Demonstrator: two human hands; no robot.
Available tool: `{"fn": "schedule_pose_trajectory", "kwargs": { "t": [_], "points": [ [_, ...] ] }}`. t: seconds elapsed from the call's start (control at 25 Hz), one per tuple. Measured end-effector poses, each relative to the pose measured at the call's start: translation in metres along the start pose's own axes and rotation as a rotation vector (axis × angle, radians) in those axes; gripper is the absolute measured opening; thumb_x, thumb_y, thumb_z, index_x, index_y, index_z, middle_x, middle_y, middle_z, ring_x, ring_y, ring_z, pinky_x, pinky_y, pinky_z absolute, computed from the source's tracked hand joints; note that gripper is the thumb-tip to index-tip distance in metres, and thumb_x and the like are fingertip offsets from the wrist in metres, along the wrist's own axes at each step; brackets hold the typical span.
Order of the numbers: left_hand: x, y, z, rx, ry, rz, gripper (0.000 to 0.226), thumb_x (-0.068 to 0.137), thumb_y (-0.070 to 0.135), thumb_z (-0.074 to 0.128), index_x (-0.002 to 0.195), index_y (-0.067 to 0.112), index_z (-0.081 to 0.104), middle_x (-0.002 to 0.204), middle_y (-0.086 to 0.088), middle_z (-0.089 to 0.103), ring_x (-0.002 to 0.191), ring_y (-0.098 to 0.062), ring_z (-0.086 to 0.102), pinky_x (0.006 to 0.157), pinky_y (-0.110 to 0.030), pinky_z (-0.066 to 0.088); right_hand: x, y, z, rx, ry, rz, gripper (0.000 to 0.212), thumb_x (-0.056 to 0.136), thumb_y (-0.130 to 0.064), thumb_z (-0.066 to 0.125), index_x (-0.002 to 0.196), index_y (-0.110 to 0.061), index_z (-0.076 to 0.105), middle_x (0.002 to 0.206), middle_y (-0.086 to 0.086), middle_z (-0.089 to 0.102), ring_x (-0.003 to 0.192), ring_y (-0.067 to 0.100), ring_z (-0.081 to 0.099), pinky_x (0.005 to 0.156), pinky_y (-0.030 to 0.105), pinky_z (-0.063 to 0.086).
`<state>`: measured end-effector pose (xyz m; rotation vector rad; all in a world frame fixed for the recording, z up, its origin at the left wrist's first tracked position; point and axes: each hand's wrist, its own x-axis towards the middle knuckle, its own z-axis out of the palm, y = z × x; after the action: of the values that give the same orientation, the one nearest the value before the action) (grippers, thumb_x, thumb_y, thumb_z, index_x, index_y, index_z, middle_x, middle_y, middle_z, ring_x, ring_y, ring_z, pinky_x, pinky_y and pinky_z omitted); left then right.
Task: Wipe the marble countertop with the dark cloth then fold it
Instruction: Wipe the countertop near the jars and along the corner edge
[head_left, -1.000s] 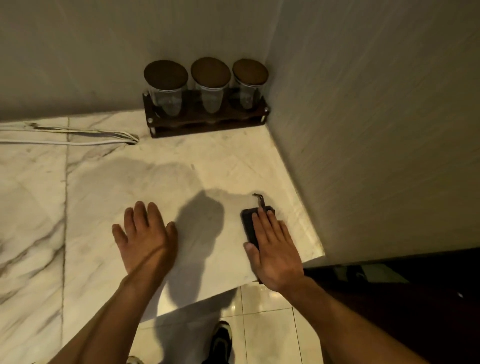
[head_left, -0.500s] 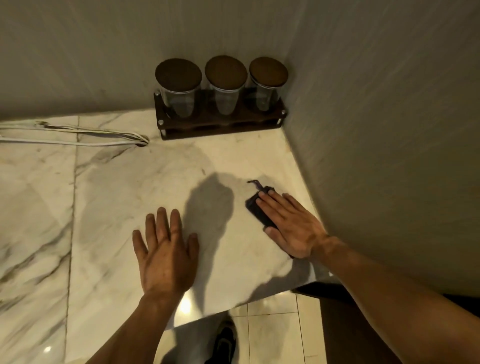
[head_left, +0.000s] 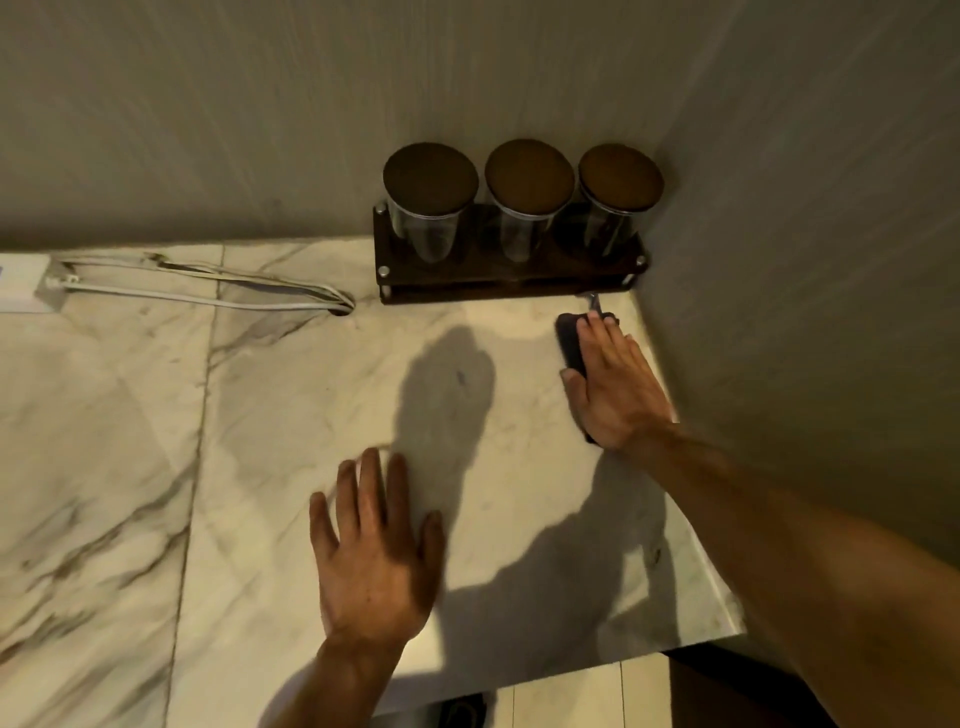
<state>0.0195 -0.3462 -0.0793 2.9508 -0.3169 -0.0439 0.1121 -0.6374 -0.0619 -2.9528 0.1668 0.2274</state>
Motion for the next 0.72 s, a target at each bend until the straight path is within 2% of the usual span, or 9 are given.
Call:
{"fn": "schedule_pose_trajectory", "kwargs": {
  "t": [0.28,0.48,0.72],
  "points": [
    [0.001,0.000,0.004,0.021,-0.039,-0.026,0.065,0.090,0.043,0.039,0.143,0.005,0.041,0.150,-0.022,0.037,0.140,-0.041,0.027,0.112,-0.061,0.019,0.038,-0.007,0.002,0.068,0.049,0.186,0.063,0.100,-0.033,0.028,0.151,-0.006,0.005,0.160,0.016,0.003,0.147,0.031,0.000,0.119,0.039,0.002],
    [0.002,0.001,0.005,0.002,-0.075,-0.046,0.066,0.092,0.047,0.031,0.145,0.007,0.038,0.152,-0.019,0.035,0.142,-0.038,0.024,0.113,-0.060,0.018,0.021,-0.014,0.013,0.139,0.195,0.355,0.059,0.098,-0.022,0.031,0.149,0.003,0.012,0.158,0.022,0.012,0.145,0.035,0.007,0.118,0.042,0.005],
    [-0.002,-0.001,0.001,-0.019,-0.101,-0.036,0.068,0.096,0.054,0.019,0.151,0.014,0.024,0.159,-0.015,0.021,0.148,-0.033,0.008,0.118,-0.055,0.002,-0.033,-0.015,0.023,0.132,0.222,0.405,0.059,0.096,-0.014,0.036,0.148,0.004,0.014,0.157,0.022,0.017,0.145,0.036,0.010,0.118,0.041,0.006]
  ]
}}
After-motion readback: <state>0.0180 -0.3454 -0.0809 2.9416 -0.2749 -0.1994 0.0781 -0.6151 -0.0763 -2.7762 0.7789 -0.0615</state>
